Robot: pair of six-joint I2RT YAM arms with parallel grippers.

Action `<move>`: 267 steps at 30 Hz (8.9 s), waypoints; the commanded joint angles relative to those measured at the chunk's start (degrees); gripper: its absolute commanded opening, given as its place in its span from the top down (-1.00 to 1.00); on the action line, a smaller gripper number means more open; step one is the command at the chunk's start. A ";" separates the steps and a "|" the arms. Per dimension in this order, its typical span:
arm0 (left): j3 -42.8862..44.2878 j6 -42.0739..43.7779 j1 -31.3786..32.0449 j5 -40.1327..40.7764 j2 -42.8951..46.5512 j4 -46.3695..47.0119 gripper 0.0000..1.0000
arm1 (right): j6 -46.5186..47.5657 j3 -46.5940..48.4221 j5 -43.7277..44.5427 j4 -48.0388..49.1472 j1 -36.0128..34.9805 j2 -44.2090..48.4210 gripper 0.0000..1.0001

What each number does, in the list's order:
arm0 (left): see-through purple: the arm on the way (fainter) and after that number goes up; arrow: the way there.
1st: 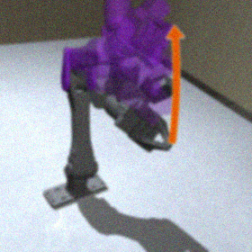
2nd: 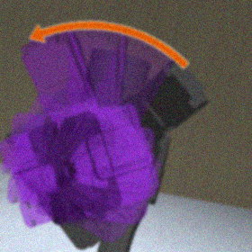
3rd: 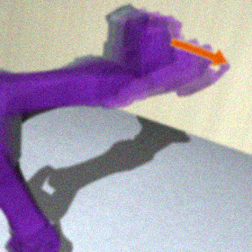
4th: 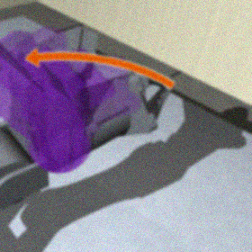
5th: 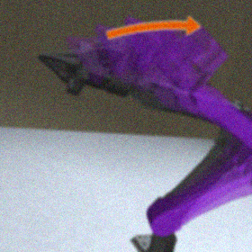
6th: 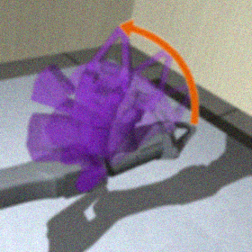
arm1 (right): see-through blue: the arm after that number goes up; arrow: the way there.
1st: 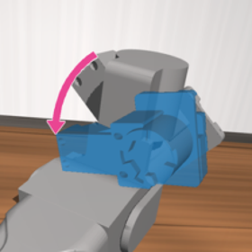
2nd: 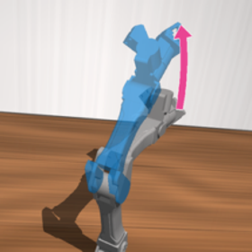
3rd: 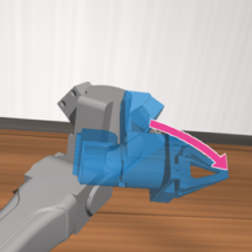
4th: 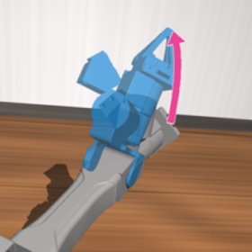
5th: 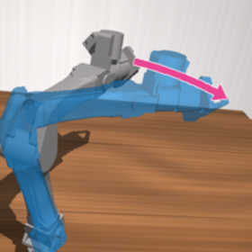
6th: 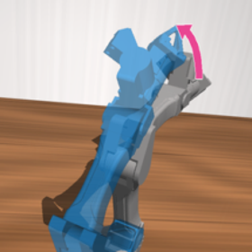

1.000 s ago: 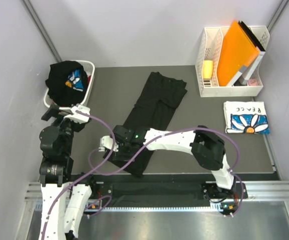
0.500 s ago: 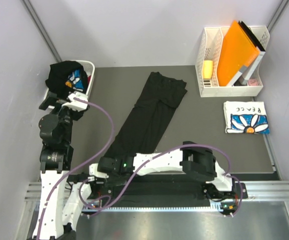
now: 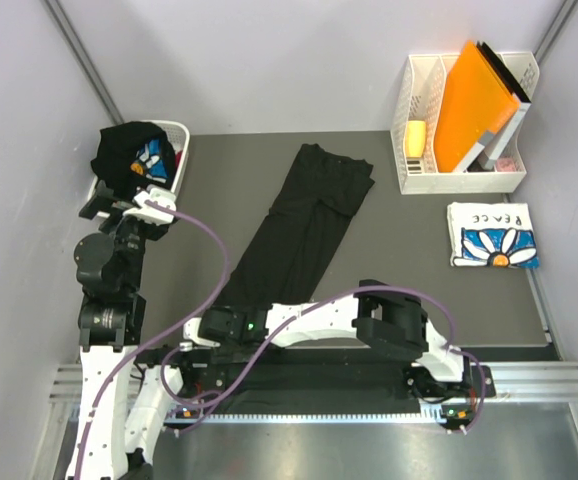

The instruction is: Fold and stack the t-shirts

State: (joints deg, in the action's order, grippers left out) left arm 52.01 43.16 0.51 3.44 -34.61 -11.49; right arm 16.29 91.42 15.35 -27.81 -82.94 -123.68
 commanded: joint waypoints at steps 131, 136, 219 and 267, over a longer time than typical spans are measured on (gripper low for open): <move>1.95 1.14 -0.08 -8.71 -12.93 20.98 -0.96 | 12.79 -8.10 -27.49 -7.35 9.90 15.58 1.00; 2.13 0.70 -0.16 -10.20 -13.55 21.15 -0.95 | 14.46 -2.66 -24.49 -6.90 12.62 13.20 1.00; 1.17 -1.85 -0.16 -11.53 -14.43 22.21 -0.95 | 36.35 13.44 -7.80 2.85 40.04 5.03 1.00; 2.48 1.57 -0.16 -16.10 -12.33 11.84 -0.94 | 11.04 -12.49 -34.25 2.41 52.61 20.06 -0.07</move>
State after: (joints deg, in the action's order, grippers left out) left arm 51.92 43.22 0.51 -10.50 -48.01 2.50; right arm 29.71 79.33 -12.12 -26.87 -30.63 -104.01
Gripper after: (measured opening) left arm 0.972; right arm 0.537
